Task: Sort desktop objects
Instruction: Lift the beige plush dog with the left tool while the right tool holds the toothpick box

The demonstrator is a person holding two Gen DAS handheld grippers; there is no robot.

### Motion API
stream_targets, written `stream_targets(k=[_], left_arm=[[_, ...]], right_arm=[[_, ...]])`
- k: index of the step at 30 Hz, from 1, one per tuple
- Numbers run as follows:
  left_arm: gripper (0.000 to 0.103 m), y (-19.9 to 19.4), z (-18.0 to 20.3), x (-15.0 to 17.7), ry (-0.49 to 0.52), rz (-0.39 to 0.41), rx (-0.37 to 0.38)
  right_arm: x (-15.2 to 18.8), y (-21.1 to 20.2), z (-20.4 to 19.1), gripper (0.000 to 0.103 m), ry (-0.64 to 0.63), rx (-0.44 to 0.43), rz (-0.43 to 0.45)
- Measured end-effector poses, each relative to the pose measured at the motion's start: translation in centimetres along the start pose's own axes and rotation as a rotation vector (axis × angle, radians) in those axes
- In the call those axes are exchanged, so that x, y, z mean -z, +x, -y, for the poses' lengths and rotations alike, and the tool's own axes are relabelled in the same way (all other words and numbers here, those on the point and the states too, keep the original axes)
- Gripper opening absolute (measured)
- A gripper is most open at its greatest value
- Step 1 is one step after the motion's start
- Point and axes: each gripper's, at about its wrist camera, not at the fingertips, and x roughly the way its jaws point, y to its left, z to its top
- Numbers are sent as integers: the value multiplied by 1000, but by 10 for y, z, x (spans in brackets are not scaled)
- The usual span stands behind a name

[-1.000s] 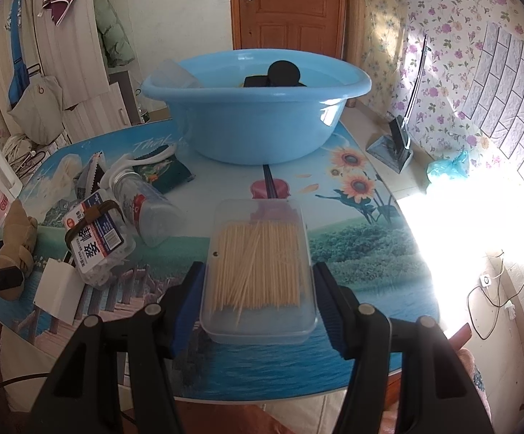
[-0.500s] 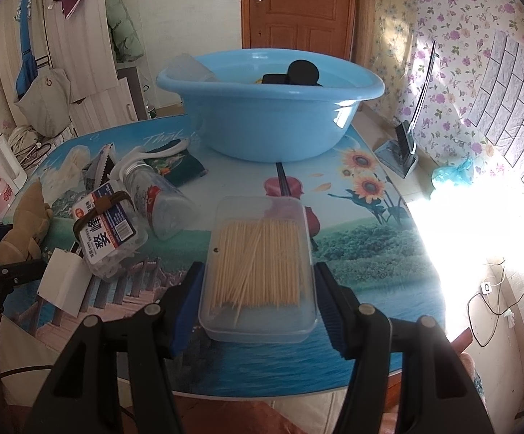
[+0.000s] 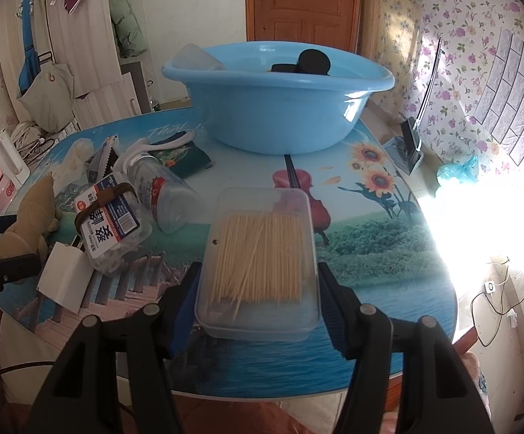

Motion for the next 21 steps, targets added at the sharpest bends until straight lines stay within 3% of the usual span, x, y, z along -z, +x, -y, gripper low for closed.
stream_targets(k=[9, 13, 16, 21], left_arm=[[90, -5, -31, 5, -68, -9, -67], [89, 0, -31, 5, -68, -22, -54], [63, -3, -22, 5, -46, -7, -29], [61, -12, -8, -2, -2, 40, 7]], right_arm=[[0, 1, 0, 60, 3, -6, 1], [0, 1, 0, 60, 2, -5, 1], [1, 0, 0, 60, 4, -4, 3], [-2, -6, 4, 60, 21, 13, 37]])
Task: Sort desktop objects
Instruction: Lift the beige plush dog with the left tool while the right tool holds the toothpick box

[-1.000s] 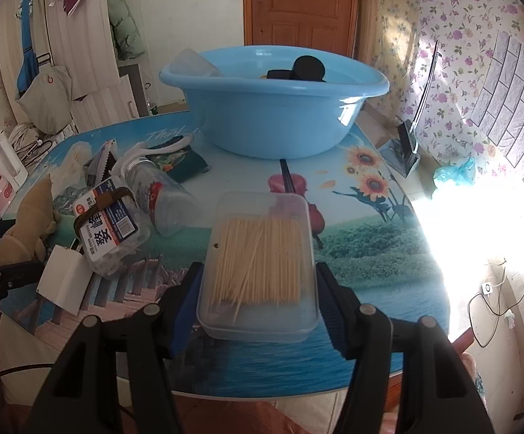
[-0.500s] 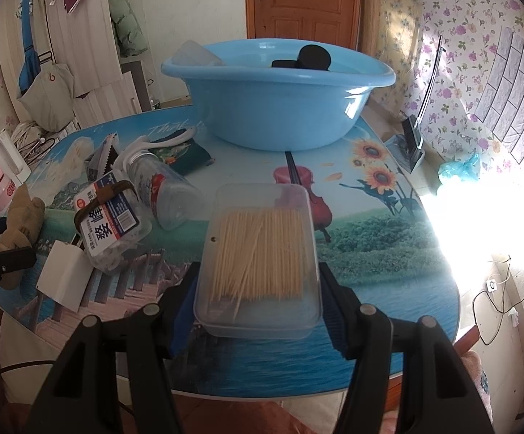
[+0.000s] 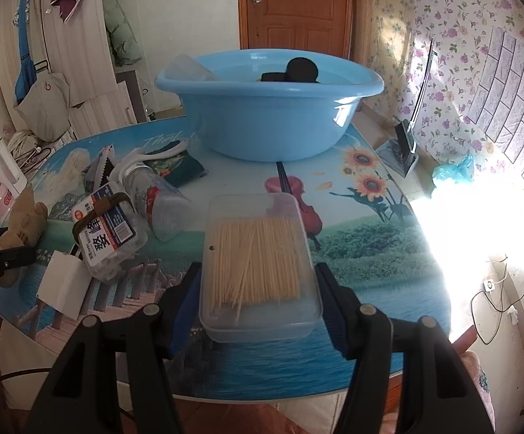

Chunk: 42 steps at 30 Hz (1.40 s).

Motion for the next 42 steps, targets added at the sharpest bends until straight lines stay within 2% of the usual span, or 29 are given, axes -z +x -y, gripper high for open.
stream_targets(k=[5, 12, 16, 25, 28, 32, 37, 39, 40, 41, 42], left_arm=[[61, 1, 15, -19, 54, 34, 13], [61, 20, 27, -31, 115, 15, 5], [79, 16, 23, -29, 91, 23, 4], [79, 6, 13, -8, 21, -8, 8], [79, 7, 10, 0, 31, -22, -14], [79, 6, -2, 2, -8, -25, -22], [80, 8, 6, -1, 57, -14, 20], [71, 12, 10, -2, 72, -22, 35], [52, 13, 12, -2, 76, -23, 37], [45, 14, 13, -2, 76, -24, 34], [45, 15, 14, -2, 72, -22, 36]], right_arm=[[-2, -3, 2, 59, 3, 16, 27], [2, -7, 0, 59, -23, 16, 24], [8, -11, -4, 59, -37, 41, 20], [13, -7, -8, 60, -48, 29, -5], [13, -7, -10, 61, -55, 34, -6], [13, -8, -7, 63, -46, 37, -4], [14, -3, -7, 65, -40, 19, -21], [15, -3, -10, 65, -50, 20, -22], [15, -3, -10, 65, -52, 19, -21], [14, -3, -11, 65, -52, 18, -18], [14, -4, -11, 65, -51, 19, -14]])
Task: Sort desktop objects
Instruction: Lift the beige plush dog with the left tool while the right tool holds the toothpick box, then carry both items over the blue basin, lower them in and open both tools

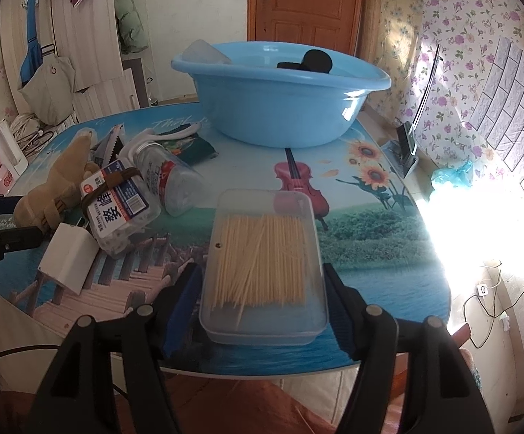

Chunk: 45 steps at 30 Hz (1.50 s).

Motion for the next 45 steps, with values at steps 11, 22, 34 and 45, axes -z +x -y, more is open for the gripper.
stream_targets(k=[11, 22, 34, 45], left_arm=[[43, -19, 0, -9, -16, 40, 6], [43, -53, 5, -36, -6, 123, 7], [43, -70, 31, -90, 52, 207, 61], [43, -34, 48, -134, 72, 197, 112]], right_arm=[[-6, -12, 10, 58, 29, -9, 51], [-25, -40, 8, 58, 23, -54, 145], [-59, -64, 13, 58, 18, -88, 273], [-85, -44, 39, 58, 53, -91, 296]])
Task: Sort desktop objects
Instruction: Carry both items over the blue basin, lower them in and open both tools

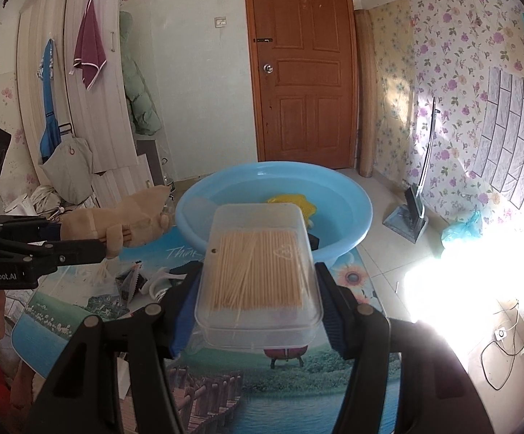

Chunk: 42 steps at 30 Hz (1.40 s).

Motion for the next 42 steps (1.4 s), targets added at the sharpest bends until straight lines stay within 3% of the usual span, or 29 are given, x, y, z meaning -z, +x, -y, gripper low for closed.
stream_targets(k=[14, 16, 17, 20, 28, 32, 42], left_arm=[[44, 65, 8, -60, 37, 26, 27], [50, 70, 8, -63, 32, 25, 34], [61, 71, 7, -61, 31, 27, 32], [75, 71, 9, -59, 35, 29, 29], [79, 70, 8, -47, 23, 17, 22], [82, 60, 6, -38, 15, 20, 23], [86, 24, -9, 4, -41, 15, 14]], right_arm=[[-27, 50, 20, 58, 12, 17, 16], [-31, 56, 21, 58, 10, 22, 19], [-33, 59, 21, 58, 11, 26, 20], [-37, 66, 19, 58, 2, 29, 21], [-41, 82, 7, 60, -5, 36, -13], [-39, 72, 2, 71, -23, 56, -11], [-20, 43, -8, 71, -26, 101, -42]])
